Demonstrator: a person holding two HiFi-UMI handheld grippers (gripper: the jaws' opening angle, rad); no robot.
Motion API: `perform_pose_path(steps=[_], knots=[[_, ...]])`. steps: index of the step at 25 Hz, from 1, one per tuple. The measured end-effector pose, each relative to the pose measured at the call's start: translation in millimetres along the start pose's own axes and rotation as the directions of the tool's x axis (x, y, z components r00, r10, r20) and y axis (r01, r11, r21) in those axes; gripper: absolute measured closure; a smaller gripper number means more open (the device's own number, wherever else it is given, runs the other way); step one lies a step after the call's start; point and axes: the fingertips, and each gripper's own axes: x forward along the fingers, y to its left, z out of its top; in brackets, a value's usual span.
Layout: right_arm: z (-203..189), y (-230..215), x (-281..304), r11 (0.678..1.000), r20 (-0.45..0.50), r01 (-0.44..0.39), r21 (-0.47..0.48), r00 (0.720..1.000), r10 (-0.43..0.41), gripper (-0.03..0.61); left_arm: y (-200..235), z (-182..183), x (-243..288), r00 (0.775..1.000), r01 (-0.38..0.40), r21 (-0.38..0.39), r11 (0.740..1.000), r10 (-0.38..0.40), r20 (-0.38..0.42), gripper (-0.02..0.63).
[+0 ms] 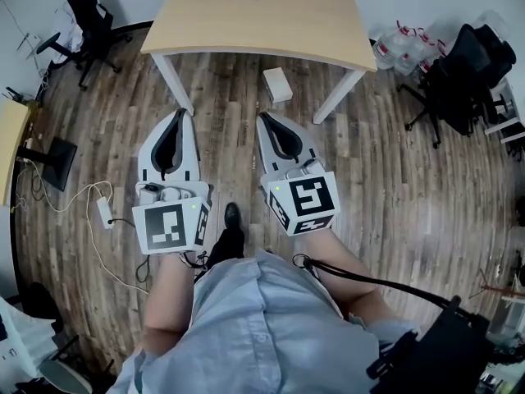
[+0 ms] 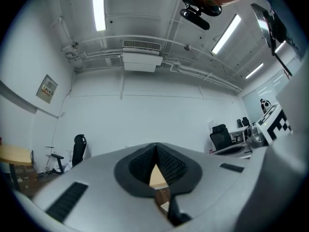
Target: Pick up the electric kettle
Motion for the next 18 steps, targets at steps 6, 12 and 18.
perform_pose_path(steps=[6, 12, 18], knots=[[17, -10, 83, 1.000, 0.011, 0.023, -0.014, 1.000, -0.022, 0.577, 54, -6, 65, 1.000, 0.026, -0.006, 1.000, -0.026, 0.014, 0.614], [43, -30, 140, 0.995, 0.058, 0.085, -0.055, 0.995, -0.082, 0.577, 93, -13, 108, 0.999, 0.036, 0.003, 0.999, -0.036, 0.025, 0.614], [54, -53, 173, 0.989, 0.093, 0.113, -0.094, 0.990, -0.104, 0.577, 112, -21, 139, 0.999, 0.020, 0.021, 1.000, -0.021, 0.034, 0.614]])
